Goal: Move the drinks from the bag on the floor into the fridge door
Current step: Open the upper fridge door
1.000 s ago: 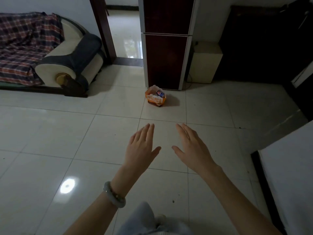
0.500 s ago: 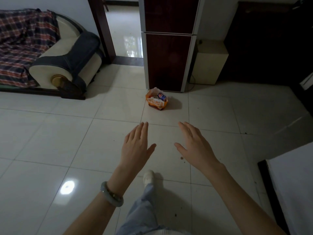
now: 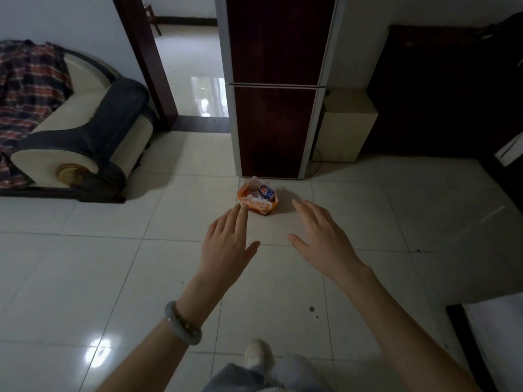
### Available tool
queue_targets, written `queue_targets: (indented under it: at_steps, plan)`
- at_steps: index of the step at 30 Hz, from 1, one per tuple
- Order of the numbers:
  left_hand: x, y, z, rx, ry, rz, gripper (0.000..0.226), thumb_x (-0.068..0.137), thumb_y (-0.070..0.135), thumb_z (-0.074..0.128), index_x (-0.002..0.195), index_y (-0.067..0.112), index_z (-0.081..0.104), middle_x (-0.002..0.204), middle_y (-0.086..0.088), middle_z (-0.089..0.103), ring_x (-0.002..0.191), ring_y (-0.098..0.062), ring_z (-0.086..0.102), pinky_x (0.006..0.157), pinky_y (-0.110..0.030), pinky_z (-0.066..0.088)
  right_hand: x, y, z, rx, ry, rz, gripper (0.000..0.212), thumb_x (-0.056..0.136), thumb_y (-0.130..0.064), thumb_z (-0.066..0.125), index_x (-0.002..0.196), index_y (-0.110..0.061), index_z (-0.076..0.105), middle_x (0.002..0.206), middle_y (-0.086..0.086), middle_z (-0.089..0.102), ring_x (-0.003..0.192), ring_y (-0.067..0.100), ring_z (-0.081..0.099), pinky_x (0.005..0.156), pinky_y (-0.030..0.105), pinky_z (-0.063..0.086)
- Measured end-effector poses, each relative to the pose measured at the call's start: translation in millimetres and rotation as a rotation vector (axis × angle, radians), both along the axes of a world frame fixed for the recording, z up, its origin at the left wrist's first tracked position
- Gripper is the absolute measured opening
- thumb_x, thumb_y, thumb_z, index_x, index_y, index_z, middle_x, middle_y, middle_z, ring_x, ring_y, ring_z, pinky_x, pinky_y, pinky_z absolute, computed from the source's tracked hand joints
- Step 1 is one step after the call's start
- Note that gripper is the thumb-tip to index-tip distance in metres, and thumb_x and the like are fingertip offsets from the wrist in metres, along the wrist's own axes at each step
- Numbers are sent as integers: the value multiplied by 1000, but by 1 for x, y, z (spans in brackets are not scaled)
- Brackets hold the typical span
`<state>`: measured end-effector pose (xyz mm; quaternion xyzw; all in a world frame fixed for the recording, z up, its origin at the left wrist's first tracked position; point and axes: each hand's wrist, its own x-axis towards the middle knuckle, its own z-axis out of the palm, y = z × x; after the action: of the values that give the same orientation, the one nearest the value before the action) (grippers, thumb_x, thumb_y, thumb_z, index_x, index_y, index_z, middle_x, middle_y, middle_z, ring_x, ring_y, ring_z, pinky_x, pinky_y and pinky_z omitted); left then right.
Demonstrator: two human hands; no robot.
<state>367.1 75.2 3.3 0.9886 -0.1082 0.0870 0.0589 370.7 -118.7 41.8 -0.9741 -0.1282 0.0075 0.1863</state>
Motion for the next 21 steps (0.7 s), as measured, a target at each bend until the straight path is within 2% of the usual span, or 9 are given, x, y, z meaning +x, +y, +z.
queue_targets:
  at_steps: [7, 12, 21]
  plan:
    - [83, 5, -5, -19, 30, 6, 78, 82, 46, 61, 140, 2, 33, 141, -17, 44, 128, -31, 44, 103, -40, 35, 78, 0, -5, 16, 17, -23, 68, 93, -34, 51, 148, -17, 14, 153, 6, 22, 139, 19, 23, 105, 30, 33]
    - [154, -2, -6, -28, 41, 14, 78, 82, 44, 62, 141, 3, 30, 142, -17, 42, 129, -32, 42, 104, -41, 33, 151, -6, -10, 12, 13, -6, 69, 93, -35, 52, 148, -16, 14, 154, 5, 21, 140, 18, 21, 107, 27, 30]
    - [295, -30, -1, -69, 66, 31, 81, 82, 50, 60, 143, 8, 29, 146, -12, 38, 131, -27, 40, 106, -34, 28, 294, -21, -4, 56, 87, 1, 71, 94, -36, 50, 149, -21, 9, 156, 4, 16, 142, 17, 17, 109, 32, 28]
